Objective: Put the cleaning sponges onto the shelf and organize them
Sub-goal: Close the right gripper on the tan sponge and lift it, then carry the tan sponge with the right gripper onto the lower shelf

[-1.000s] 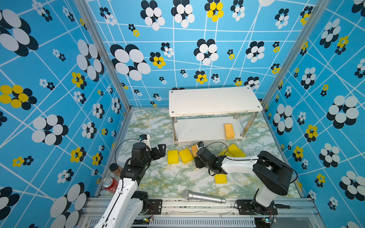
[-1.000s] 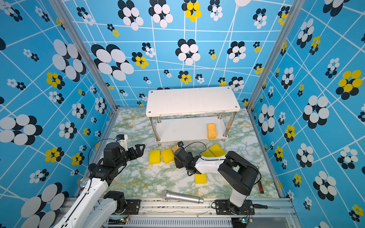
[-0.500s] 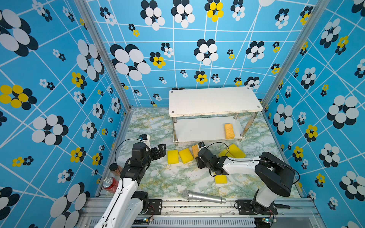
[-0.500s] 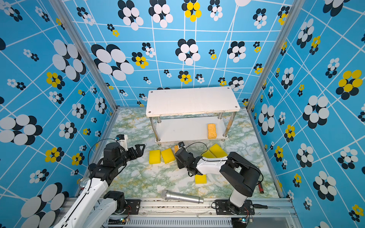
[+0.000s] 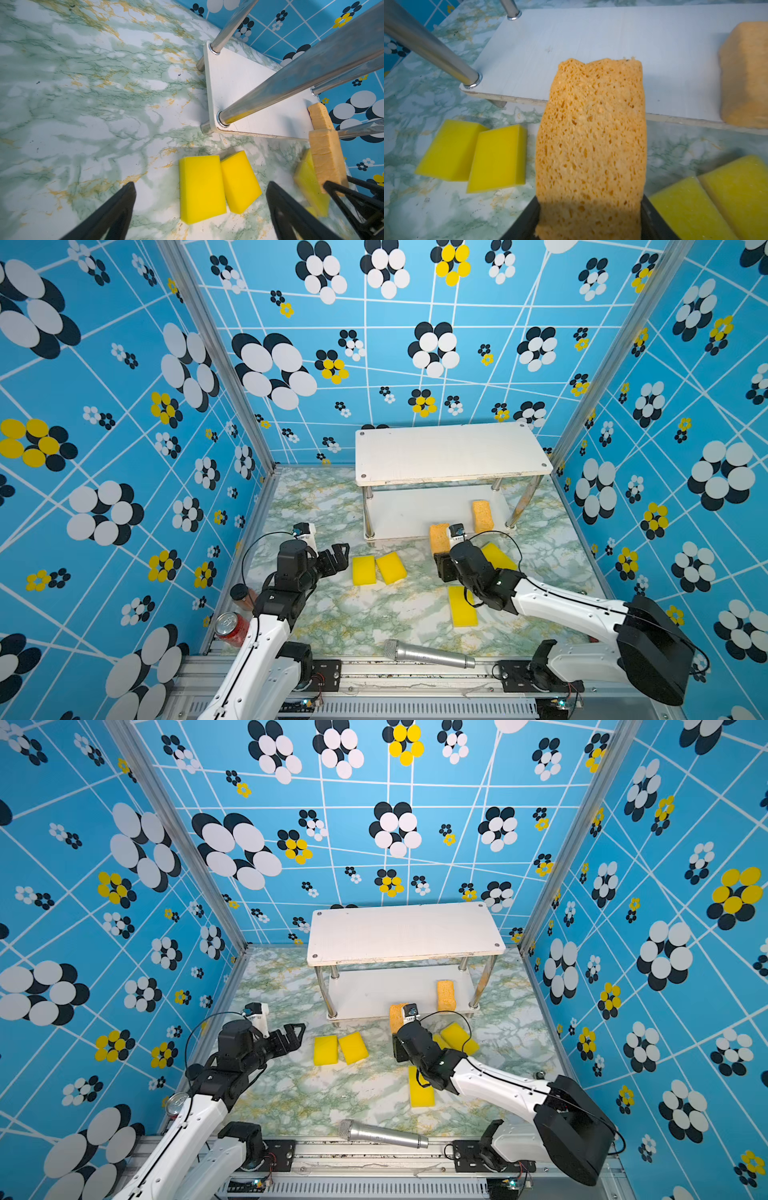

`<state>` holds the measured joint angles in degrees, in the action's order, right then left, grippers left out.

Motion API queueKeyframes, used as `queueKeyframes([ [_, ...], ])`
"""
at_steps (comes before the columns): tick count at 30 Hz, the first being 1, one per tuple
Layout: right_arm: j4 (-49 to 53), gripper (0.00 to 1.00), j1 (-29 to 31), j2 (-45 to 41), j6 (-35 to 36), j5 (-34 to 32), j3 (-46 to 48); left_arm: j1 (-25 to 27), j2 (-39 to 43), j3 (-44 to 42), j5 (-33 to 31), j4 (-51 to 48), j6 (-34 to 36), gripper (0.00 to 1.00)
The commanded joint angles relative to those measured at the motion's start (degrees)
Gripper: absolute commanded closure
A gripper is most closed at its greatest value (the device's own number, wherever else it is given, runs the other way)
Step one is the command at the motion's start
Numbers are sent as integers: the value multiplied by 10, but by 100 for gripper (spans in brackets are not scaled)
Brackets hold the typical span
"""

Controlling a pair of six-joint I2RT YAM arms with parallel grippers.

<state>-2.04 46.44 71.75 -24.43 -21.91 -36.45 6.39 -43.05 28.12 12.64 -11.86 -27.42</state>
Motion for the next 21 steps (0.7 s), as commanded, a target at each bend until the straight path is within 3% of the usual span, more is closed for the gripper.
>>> queueKeyframes([
  [1, 30, 64, -27, -32, 20, -18, 15, -5, -3, 4, 1, -1, 8, 1],
  [10, 47, 63, -85, -46, 63, -20, -23, -5, -3, 1, 2, 2, 7, 1],
  [21, 23, 64, -136, 54, 99, 16, -91, -5, -9, 10, 5, 1, 7, 1],
])
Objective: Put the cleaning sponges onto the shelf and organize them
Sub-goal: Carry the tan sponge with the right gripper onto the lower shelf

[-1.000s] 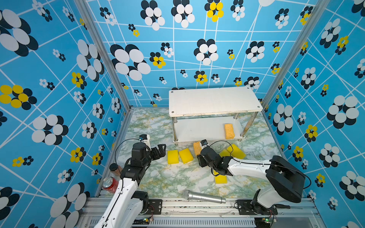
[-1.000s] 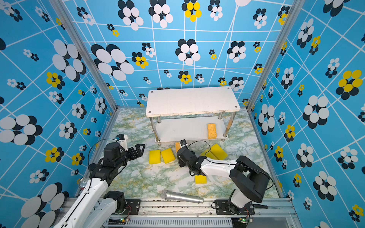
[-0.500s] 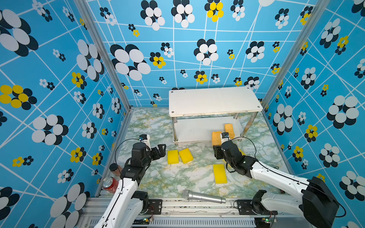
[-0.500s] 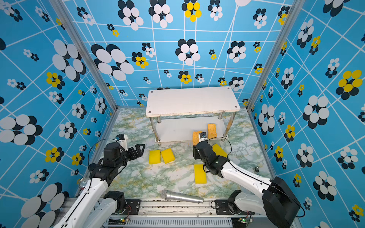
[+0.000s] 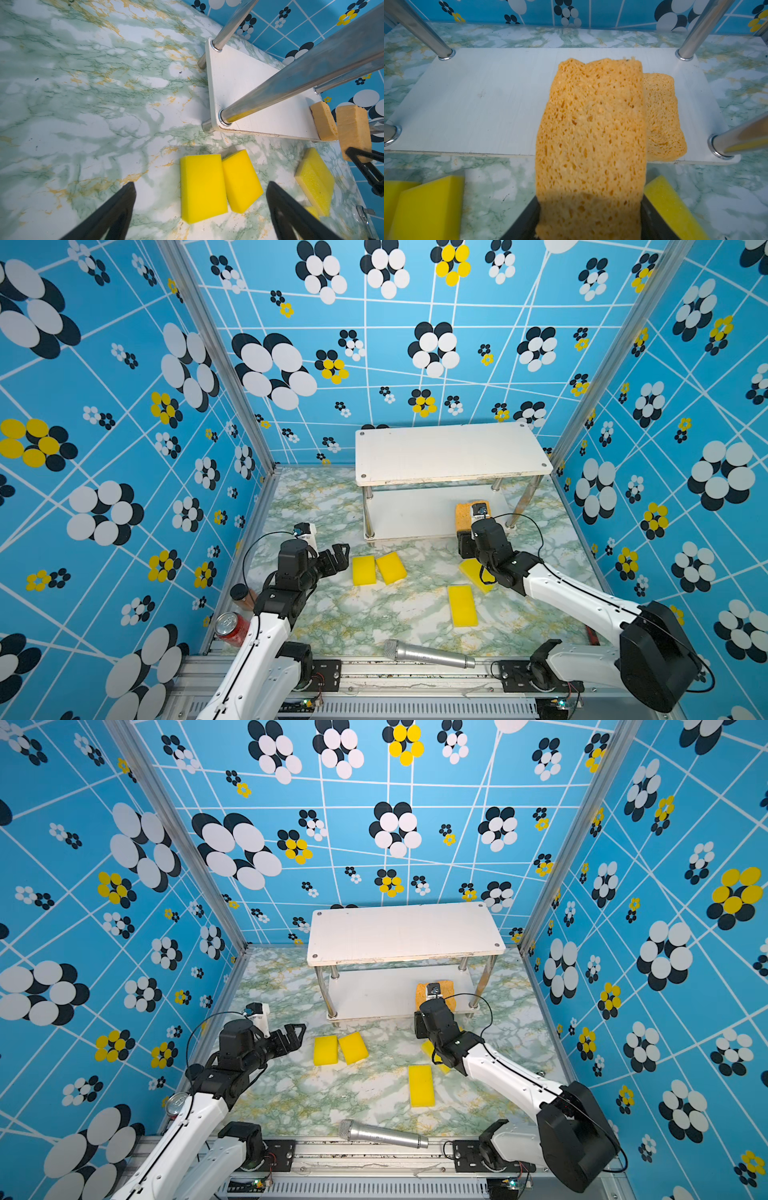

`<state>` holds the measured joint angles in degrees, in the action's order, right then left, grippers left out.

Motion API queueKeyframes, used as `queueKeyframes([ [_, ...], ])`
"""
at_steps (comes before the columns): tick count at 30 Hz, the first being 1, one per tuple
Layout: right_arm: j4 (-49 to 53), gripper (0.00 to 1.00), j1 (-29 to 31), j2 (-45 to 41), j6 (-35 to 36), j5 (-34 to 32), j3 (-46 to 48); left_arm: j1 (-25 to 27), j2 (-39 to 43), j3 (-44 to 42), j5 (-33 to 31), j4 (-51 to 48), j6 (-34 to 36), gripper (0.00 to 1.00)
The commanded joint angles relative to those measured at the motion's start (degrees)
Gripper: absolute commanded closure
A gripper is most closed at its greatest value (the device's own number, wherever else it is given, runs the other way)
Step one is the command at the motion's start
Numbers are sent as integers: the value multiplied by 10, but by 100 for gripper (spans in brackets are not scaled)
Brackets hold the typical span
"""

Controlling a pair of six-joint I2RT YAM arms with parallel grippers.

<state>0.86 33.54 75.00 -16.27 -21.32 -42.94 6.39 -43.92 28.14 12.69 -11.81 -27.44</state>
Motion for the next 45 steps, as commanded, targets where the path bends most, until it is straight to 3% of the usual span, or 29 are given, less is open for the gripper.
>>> queueKeyframes([
  [1, -8, 64, -10, 30, 18, 12, -30, -5, 1, 12, 4, -2, 7, 1],
  [15, -59, 65, -27, 120, 12, 40, -61, -5, 6, 16, -4, -12, 11, 1],
  [45, -78, 63, -48, 180, 23, 55, -81, -6, 9, 21, -14, -21, 12, 1],
])
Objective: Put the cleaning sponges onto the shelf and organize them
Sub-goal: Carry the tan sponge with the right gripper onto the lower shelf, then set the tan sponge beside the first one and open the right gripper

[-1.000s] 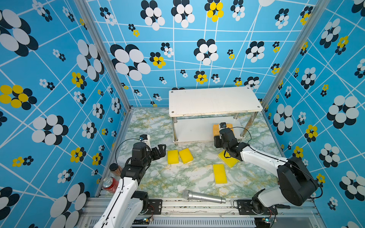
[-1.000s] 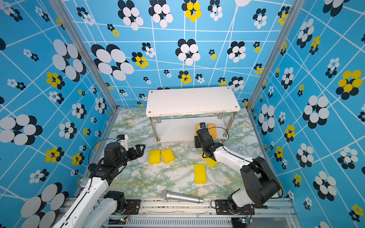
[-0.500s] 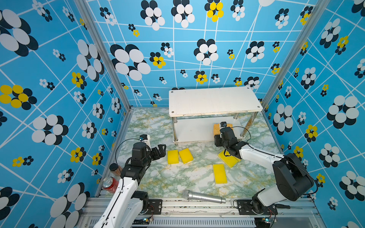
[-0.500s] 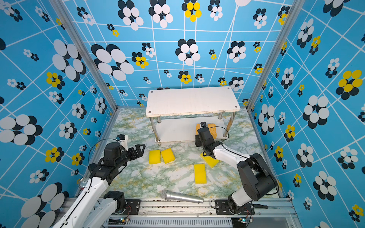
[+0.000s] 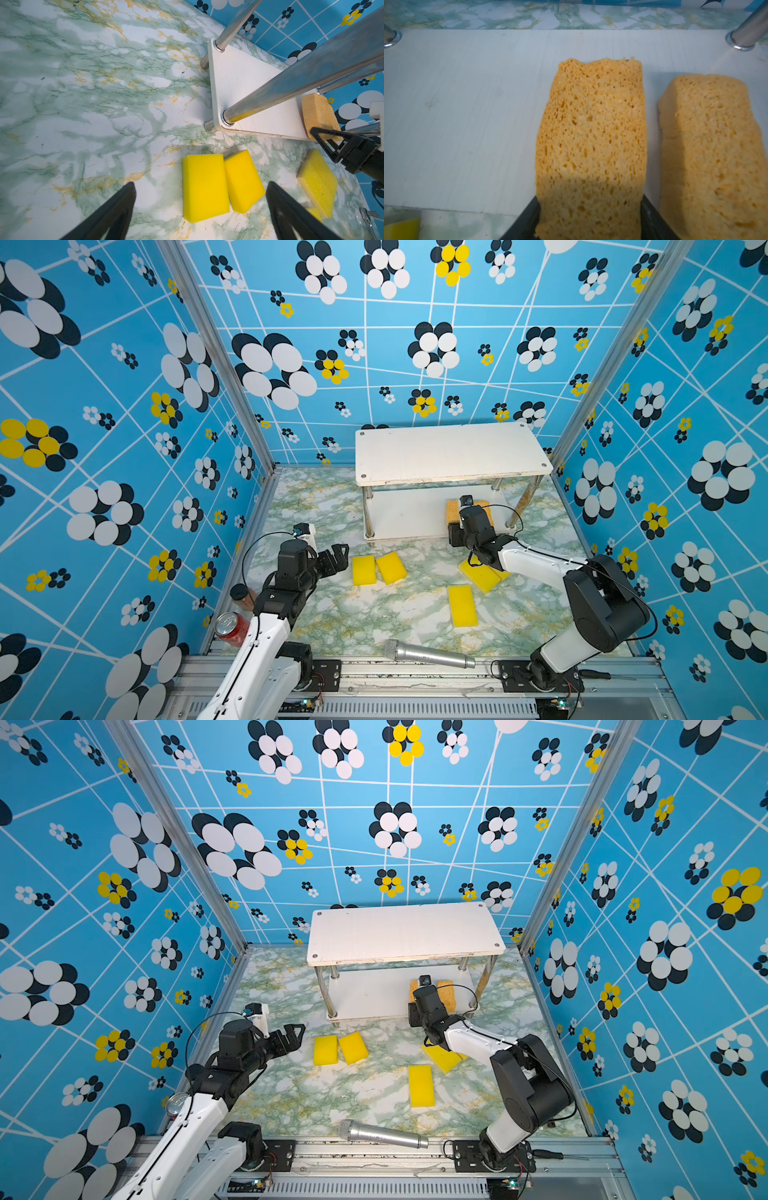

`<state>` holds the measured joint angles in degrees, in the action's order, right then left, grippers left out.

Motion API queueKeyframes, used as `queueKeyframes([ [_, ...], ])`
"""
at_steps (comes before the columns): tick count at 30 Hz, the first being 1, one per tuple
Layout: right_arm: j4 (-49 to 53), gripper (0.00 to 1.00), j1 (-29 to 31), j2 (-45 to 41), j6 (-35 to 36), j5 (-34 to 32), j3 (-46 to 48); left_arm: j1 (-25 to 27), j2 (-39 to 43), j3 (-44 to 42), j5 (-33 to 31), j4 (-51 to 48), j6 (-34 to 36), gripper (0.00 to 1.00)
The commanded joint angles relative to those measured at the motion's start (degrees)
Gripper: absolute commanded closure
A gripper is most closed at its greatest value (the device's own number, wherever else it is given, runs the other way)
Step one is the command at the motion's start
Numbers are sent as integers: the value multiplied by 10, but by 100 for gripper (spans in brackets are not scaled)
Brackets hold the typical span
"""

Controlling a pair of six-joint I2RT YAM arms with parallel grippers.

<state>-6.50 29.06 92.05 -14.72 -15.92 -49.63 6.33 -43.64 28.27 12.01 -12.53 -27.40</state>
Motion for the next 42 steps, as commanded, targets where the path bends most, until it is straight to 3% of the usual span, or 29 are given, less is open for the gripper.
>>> queueKeyframes([
  [1, -4, 63, -4, 11, 7, 1, -13, -5, 5, 20, -8, -14, 11, 1],
  [7, -3, 58, -4, 16, 8, 1, -13, -5, 8, 18, -8, -16, 11, 1],
  [20, 4, 36, -4, 15, 5, 2, -15, -5, 14, 18, -10, -20, 11, 1],
  [42, 27, 21, -3, -27, 9, -2, -13, -5, 18, 15, -10, -20, 10, 1],
])
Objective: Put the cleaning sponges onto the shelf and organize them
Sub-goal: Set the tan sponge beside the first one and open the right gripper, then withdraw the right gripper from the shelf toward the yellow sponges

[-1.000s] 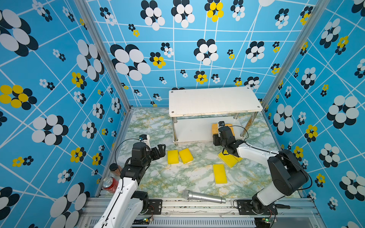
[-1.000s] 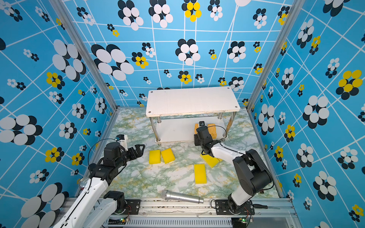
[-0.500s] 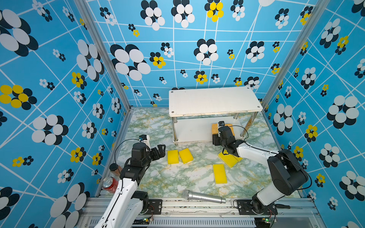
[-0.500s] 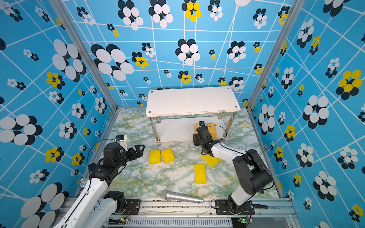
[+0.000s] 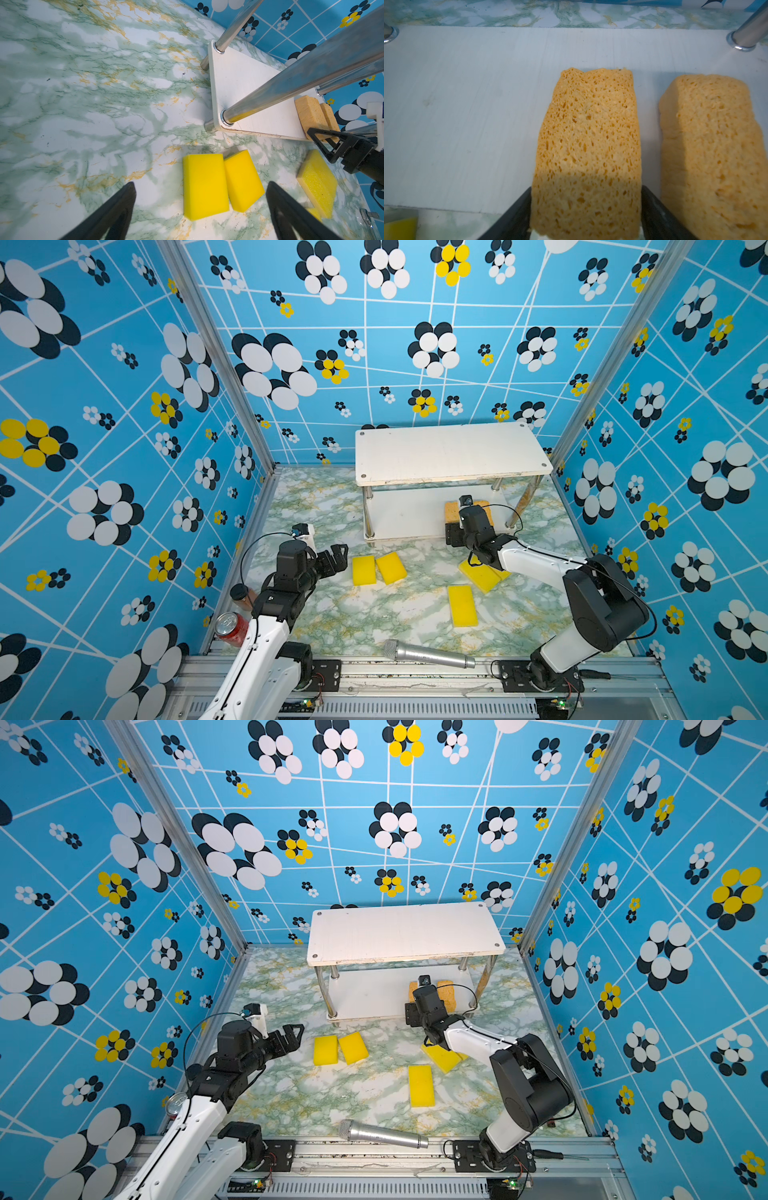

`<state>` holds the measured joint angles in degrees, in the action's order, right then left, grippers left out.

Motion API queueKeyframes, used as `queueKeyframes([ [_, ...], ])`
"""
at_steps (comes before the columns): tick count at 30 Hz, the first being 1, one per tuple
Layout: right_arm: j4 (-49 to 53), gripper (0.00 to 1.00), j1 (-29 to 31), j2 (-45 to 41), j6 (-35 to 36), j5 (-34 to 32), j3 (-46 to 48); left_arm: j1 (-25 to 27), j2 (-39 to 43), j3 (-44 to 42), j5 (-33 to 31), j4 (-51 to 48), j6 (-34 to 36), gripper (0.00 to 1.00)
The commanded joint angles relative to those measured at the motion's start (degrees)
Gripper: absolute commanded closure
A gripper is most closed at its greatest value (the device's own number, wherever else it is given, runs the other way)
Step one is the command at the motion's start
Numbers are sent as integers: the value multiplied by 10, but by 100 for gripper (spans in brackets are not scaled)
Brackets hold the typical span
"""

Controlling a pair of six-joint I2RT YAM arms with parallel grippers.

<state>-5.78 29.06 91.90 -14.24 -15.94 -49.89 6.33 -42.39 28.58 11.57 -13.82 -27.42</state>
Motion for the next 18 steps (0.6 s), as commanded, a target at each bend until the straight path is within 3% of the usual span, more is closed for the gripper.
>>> queueKeyframes([
  [1, 22, 20, -4, -30, 5, -2, -9, -5, 5, 12, -5, -8, 10, 1],
  [12, 75, 15, -3, -97, 9, 9, 5, -5, 1, 14, 1, -5, 6, 1],
  [18, 100, 13, -2, -181, 9, 59, 39, -5, 0, 15, 5, -3, 6, 1],
])
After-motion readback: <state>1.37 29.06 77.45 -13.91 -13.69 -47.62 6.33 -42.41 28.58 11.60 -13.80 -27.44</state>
